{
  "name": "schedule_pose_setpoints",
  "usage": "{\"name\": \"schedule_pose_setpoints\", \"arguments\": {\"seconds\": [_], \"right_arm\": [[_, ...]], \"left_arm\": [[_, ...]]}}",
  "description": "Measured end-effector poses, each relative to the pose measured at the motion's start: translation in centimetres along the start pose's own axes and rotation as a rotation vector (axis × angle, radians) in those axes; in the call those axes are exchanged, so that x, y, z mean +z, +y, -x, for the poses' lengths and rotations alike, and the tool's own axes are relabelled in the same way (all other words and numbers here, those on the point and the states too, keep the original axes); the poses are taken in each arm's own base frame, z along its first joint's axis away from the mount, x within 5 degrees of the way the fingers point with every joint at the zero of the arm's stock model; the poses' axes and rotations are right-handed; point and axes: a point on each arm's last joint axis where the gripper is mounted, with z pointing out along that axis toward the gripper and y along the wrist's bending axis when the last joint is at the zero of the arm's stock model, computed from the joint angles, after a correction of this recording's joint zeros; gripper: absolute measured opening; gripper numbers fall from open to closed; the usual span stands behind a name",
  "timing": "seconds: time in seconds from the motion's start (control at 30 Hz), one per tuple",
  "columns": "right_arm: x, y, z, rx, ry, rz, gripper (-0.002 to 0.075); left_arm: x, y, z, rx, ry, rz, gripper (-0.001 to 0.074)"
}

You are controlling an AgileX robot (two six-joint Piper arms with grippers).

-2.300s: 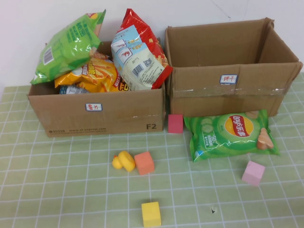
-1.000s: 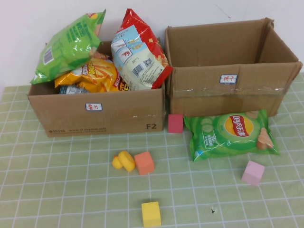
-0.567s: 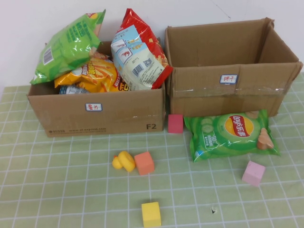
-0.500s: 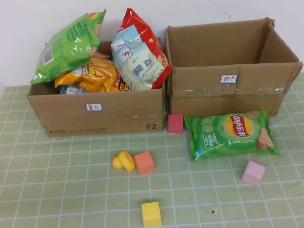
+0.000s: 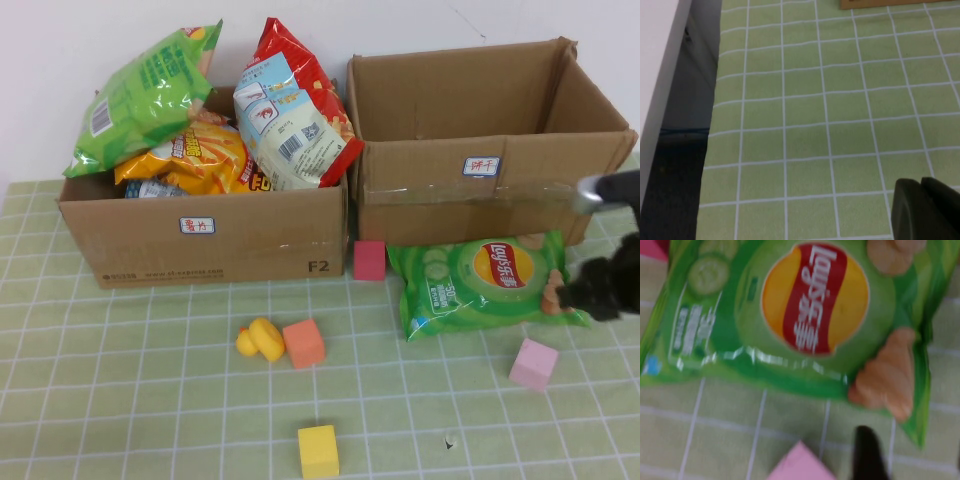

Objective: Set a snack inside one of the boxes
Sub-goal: Pick up the potato chip

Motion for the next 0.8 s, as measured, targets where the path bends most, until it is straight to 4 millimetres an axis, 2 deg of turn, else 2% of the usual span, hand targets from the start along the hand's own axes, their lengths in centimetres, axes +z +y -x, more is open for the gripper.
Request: {"name": "schedule_pose_setpoints", "arguments": {"seconds": [0.13, 0.2, 0.33, 0.5, 0.57, 0.67, 0.8], "right_arm": [[2.4, -0.1, 1.6, 0.008, 0.012, -0.003, 0.0519], [3.7, -0.2, 2.4, 0.022, 0.017, -0.003, 0.0586], [6.3, -0.3, 3.4, 0.052, 0.033, 0.002, 0.0626], [8.9, -0.3, 3.4, 0.092, 0.071, 0.014, 0.0629], [9.1, -0.2, 3.4, 0.120, 0.072, 0.022, 0.0605], [9.1, -0.1, 3.6, 0.156, 0.071, 0.036, 0.0481], [9.0, 0.1, 3.6, 0.200, 0.076, 0.053, 0.0185]], "left_arm": [[0.0, -0.1, 0.0, 0.006, -0.002, -0.009, -0.0002], [0.1, -0.1, 0.0, 0.009, -0.010, -0.012, -0.0002], [0.2, -0.2, 0.1, 0.008, -0.031, -0.017, -0.0002], [0.2, -0.2, 0.3, 0.008, -0.055, -0.021, -0.0002], [0.2, -0.2, 0.3, 0.008, -0.057, -0.021, -0.0002], [0.2, -0.2, 0.4, 0.008, -0.063, -0.022, -0.0002], [0.2, -0.2, 0.5, 0.008, -0.074, -0.023, -0.0002]]}}
